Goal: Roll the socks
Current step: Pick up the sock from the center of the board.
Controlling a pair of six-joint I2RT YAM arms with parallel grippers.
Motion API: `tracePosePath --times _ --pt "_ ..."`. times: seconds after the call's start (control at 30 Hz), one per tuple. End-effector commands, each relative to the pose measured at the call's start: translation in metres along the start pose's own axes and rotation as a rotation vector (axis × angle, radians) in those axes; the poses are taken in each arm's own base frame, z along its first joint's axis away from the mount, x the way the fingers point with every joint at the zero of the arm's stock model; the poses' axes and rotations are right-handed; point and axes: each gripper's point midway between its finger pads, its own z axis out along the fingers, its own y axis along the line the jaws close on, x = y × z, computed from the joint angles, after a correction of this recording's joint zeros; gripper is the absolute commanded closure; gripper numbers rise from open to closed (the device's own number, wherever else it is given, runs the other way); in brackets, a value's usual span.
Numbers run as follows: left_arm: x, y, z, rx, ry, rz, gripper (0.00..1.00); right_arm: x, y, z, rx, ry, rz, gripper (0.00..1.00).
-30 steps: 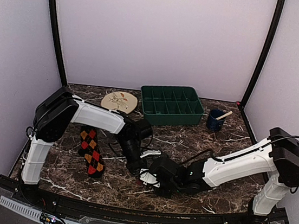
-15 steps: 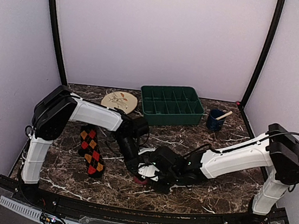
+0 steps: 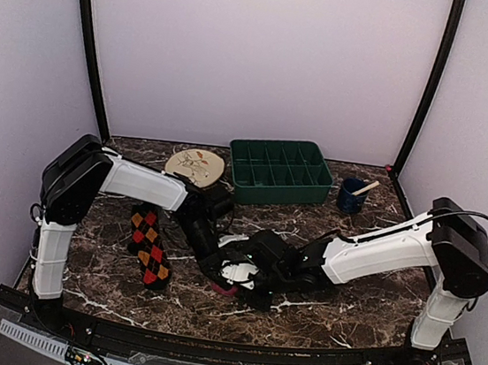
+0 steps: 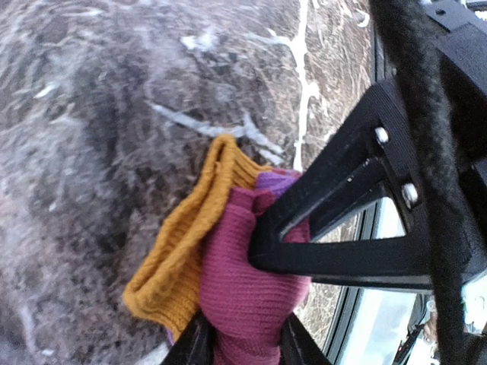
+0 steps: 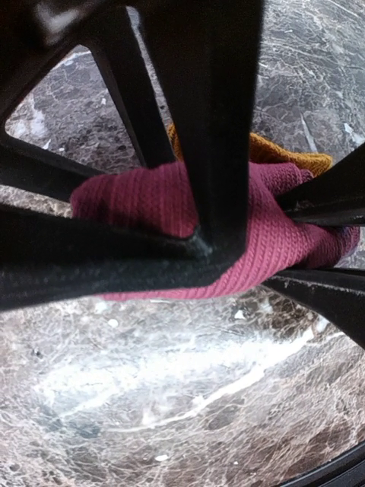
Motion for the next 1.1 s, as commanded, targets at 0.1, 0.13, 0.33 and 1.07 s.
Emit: tracePosePath --times 0.1,0.13,0.33,1.07 --pt "0.013 0.065 -0.010 -0.275 0.006 -0.056 0.69 0.076 0.050 0.024 -0.237 0.256 0.072 0.91" --pt "0.013 0.065 -0.012 -0.279 -0.001 -0.056 0.68 0.075 0.049 0.023 -0.241 0.256 0.078 0.91" --pt "0.006 0.067 -0.025 -0.300 -0.050 -0.064 0.68 0.074 0.047 0.024 -0.266 0.262 0.118 0.94" --pt "0.002 0.064 -0.065 -0.354 -0.166 -0.100 0.62 0.071 0.036 0.027 -0.342 0.259 0.273 1.00"
